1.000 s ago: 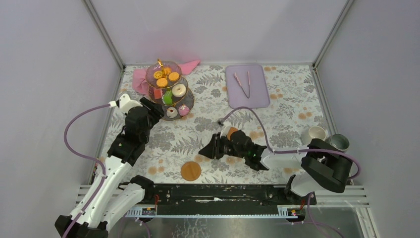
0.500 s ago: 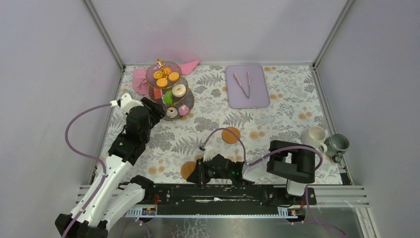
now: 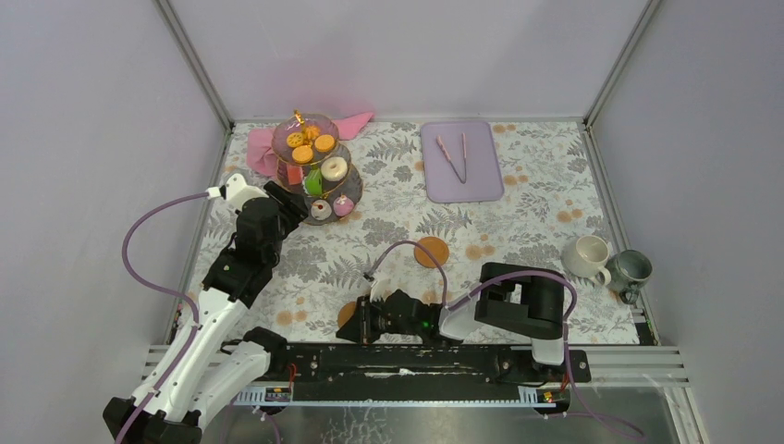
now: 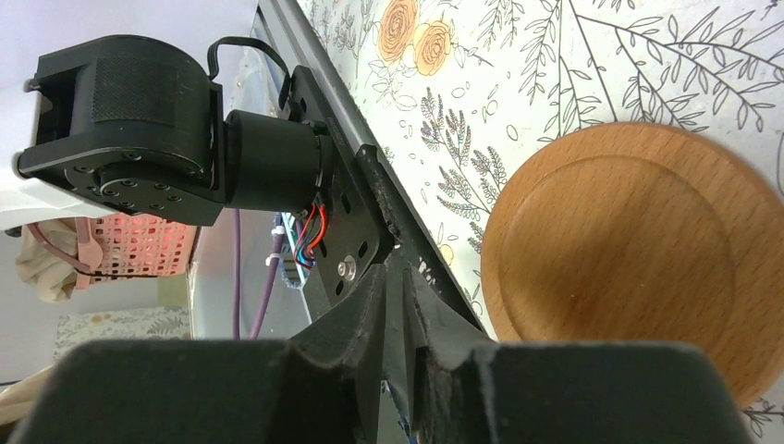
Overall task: Serve the afternoon tea
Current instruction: Move the coaster to the center of the board.
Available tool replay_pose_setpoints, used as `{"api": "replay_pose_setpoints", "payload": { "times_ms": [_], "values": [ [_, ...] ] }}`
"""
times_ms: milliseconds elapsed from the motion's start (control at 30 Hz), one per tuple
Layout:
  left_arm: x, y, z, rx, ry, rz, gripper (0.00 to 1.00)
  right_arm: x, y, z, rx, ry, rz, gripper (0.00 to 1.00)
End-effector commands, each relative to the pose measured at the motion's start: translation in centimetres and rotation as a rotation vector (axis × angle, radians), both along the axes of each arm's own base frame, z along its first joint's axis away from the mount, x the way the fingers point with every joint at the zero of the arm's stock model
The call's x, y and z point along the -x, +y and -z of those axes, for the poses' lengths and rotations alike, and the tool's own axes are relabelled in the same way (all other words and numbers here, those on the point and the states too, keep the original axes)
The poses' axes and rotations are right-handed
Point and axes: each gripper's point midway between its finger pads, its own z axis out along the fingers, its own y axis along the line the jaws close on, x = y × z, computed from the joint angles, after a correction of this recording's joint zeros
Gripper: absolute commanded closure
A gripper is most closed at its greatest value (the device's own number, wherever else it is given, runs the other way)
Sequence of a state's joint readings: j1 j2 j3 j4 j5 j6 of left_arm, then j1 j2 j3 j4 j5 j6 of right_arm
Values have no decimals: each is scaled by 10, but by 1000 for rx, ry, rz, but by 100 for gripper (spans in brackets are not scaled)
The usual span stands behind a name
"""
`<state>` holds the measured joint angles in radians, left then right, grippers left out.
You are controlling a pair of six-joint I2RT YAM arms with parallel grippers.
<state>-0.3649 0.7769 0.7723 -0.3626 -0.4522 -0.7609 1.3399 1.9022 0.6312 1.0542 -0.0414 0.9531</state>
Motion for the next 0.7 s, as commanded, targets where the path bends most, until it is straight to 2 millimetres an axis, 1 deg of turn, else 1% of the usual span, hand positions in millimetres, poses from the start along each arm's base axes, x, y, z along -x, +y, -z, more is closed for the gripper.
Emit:
{"api": "replay_pose_setpoints", "payload": {
  "times_ms": [0,333,667],
  "values": [
    [-3,-2,-15,-5,-36,14,40,-3,16,-18,-80,-11,23,81],
    [-3,-3,-16,1,-39,15,40,-4,21,-5,-62,-6,32,82],
    [-3,-3,-14,2,-37,15,40,-12,16,11,-29,-18,74,83]
  ]
}}
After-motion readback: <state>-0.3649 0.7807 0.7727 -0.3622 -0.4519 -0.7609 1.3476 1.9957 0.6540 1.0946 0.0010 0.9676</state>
